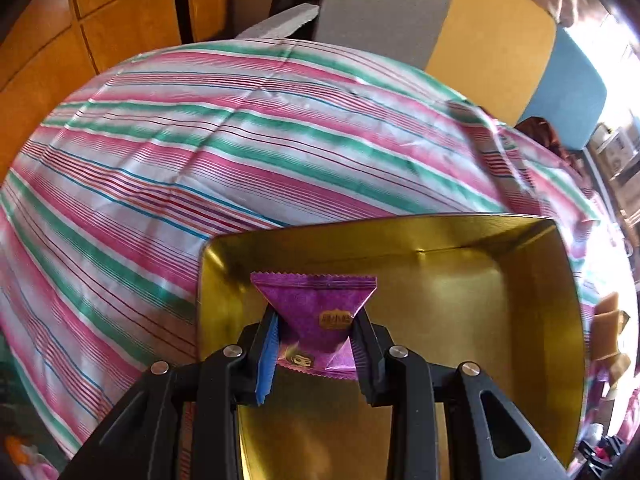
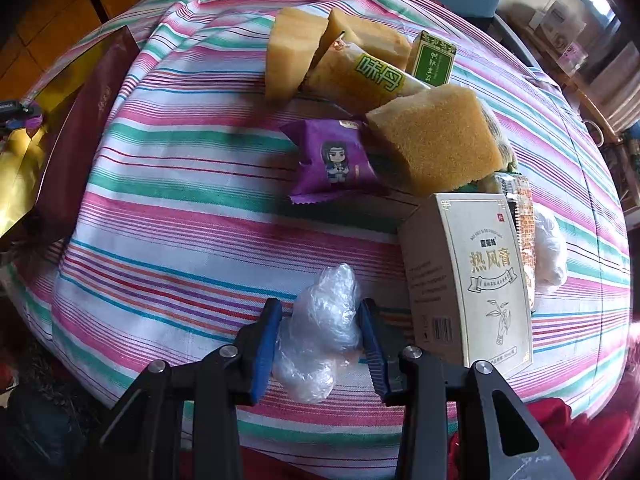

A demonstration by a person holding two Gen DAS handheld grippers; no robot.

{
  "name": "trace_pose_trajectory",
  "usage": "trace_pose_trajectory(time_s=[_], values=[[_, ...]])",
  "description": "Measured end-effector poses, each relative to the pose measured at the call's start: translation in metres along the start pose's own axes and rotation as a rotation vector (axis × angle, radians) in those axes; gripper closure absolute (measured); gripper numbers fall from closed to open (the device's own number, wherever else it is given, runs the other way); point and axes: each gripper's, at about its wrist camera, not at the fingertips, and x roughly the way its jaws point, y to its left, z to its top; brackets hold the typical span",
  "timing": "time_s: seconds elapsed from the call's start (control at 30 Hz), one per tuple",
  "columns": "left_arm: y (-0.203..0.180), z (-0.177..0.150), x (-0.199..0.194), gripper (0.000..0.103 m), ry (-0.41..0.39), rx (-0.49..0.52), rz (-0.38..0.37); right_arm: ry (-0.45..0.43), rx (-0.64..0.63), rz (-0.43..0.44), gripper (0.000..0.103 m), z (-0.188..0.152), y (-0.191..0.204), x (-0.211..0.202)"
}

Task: Organize objects
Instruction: 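Lower the purple packet into the gold tray and open the left tool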

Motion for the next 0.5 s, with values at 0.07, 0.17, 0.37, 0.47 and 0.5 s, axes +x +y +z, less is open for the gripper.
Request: trace_pose_trajectory(time_s=[0.07, 0.17, 0.37, 0.47, 0.5], values=[[0.0, 0.002, 0.003, 0.07, 0.007, 0.011, 0.023, -0.002, -0.002, 0.005, 0.062, 0.004, -0.002, 0.0], [0.002, 0.001, 0.005, 0.066, 0.01, 0.005, 0.041, -0.007, -0.003, 0.011, 0.062, 0.01, -0.007, -0.003], [0.004, -0.006, -0.011, 0.065, -0.036, -0.004, 0.027, -0.014, -0.003, 0.017, 0.062, 0.022, -0.019, -0.01], [0.003, -0.015, -0.028, 0.065, -0.084, 0.014, 0.02, -0.018, -0.005, 0.018, 0.062, 0.029, -0.025, -0.014], [0.003, -0.019, -0.033, 0.065, -0.096, 0.015, 0.013, -0.02, -0.006, 0.018, 0.062, 0.032, -0.027, -0.015]])
